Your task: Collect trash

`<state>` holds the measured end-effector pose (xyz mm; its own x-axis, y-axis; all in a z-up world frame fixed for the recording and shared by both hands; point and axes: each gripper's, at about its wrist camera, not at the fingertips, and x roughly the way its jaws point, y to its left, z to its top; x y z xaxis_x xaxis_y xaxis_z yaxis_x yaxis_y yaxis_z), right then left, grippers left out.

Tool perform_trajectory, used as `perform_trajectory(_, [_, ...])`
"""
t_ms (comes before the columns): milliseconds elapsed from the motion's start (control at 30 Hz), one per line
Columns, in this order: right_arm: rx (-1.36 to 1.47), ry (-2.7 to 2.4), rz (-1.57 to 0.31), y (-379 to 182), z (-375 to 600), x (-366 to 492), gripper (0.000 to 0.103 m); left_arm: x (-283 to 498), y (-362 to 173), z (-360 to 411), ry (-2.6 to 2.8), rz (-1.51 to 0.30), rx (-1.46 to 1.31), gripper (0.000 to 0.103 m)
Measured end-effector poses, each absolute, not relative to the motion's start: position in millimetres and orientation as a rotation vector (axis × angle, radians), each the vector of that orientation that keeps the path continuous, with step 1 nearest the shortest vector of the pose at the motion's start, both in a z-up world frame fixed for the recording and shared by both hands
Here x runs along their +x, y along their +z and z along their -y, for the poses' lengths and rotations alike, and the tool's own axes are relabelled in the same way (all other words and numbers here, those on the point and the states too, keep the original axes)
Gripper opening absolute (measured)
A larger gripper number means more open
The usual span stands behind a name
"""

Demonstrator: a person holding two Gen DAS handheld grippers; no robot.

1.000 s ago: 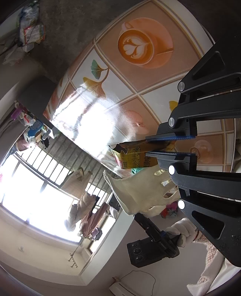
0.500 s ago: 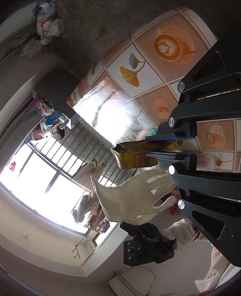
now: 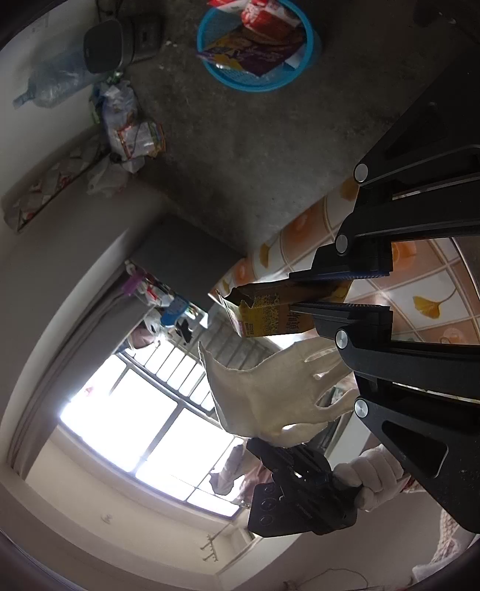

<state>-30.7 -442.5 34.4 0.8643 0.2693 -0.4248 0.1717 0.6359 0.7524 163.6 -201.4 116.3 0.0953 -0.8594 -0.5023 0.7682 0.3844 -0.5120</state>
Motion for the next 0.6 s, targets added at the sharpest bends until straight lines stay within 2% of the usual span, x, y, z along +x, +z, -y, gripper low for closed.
perform_trajectory(367, [1.164, -0.376, -0.594, -44.0, 551.6, -37.7, 0.01, 177.7, 32.6, 397.8, -1.29, -1.068, 0.025, 0.004])
perform_trajectory(600, [1.19, -0.52, -0.665, -87.0, 600.5, -18.7, 0.012, 187.4, -37.5, 501.4, -1.302, -1.187, 0.121, 0.004])
